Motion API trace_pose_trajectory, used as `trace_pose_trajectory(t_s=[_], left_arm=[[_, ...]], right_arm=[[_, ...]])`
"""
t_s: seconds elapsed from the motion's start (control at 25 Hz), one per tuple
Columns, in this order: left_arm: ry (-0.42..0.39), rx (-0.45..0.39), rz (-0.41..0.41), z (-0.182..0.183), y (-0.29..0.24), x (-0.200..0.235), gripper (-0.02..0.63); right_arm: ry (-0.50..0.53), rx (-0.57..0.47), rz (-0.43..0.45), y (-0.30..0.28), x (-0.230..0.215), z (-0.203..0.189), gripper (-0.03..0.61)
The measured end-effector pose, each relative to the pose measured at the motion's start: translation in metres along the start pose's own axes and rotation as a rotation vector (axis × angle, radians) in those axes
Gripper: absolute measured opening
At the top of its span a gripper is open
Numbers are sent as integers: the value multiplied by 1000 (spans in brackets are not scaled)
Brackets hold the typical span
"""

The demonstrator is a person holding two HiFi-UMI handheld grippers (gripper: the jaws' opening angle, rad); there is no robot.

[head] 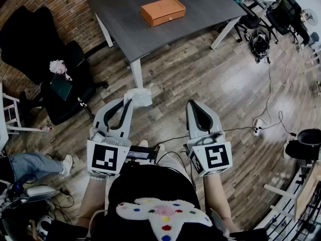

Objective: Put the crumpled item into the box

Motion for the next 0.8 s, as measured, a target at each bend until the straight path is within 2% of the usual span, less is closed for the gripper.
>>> trace_pose_trajectory(t_s=[0.52,0.72,0.8], left_arm=[[3,6,6,-1,-10,5,29],[-6,7,17,1,-13,2,28],[-3,5,21,3,-15,-3,29]], right_arm=[[0,9,11,-11,-4,-3,8],[-74,-21,-8,-11,-16,-2,8],[-74,-20,-4,-8,-19,-2,8]])
Point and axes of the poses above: the fingertips, and each gripper's own axes: y backward along the fingers, x to its left, z out of its top, the point moved 2 cm from there along y, backward along the fingers, and after that the axes turned 6 degrees about -z, right-handed, at the moved point
